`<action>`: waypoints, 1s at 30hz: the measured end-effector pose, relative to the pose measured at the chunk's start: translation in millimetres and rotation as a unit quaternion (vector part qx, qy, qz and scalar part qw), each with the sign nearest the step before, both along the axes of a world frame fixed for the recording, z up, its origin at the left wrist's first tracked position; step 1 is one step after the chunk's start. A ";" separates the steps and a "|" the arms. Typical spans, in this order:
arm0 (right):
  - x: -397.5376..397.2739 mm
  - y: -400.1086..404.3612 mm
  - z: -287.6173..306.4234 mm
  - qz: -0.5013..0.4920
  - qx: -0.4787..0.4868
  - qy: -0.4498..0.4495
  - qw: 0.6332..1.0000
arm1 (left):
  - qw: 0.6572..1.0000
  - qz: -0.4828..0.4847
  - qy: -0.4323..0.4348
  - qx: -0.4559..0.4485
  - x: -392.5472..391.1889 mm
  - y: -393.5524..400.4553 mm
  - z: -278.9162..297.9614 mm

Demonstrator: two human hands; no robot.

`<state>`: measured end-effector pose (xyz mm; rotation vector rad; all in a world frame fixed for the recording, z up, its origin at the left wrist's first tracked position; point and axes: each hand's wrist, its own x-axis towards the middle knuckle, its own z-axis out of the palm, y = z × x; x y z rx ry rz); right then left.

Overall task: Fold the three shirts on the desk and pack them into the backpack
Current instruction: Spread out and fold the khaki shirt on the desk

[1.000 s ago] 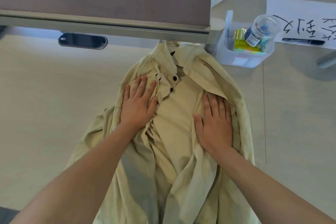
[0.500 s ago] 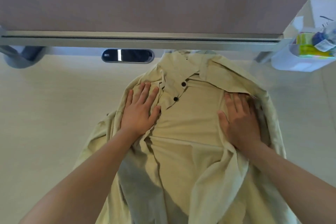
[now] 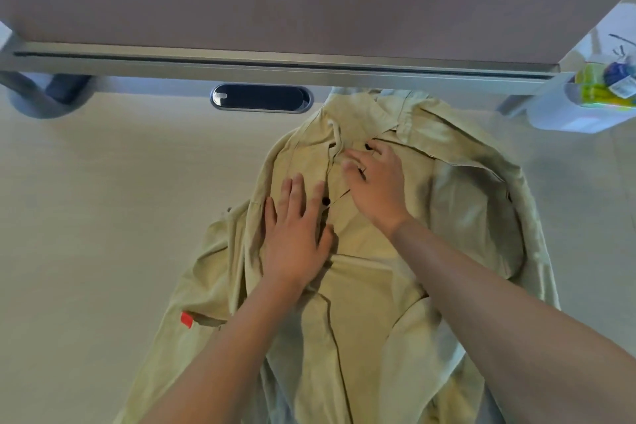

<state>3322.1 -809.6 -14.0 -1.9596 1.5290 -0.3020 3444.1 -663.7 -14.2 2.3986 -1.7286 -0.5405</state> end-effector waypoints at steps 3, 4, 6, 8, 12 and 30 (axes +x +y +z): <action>-5.0 -2.4 0.2 -0.038 -0.001 0.010 0.999 | 1.000 0.002 0.001 -0.007 -1.8 14.5 -2.3; -7.4 0.5 -0.1 -0.021 -0.011 0.018 1.000 | 1.000 0.005 0.004 -0.006 -1.0 18.5 -3.8; -12.6 7.7 -2.8 0.016 -0.037 0.021 0.999 | 1.000 0.002 0.006 -0.008 2.9 25.3 -8.3; -15.9 10.0 -5.2 0.025 -0.055 0.021 0.998 | 0.999 -0.014 0.023 -0.022 10.1 29.9 -12.4; -14.4 2.6 -4.9 0.029 -0.015 -0.008 0.999 | 0.994 -0.027 0.085 -0.063 27.4 35.2 -14.9; -43.2 -47.8 16.0 -0.060 0.087 -0.092 0.990 | 0.999 -0.028 0.026 0.006 4.0 3.1 7.0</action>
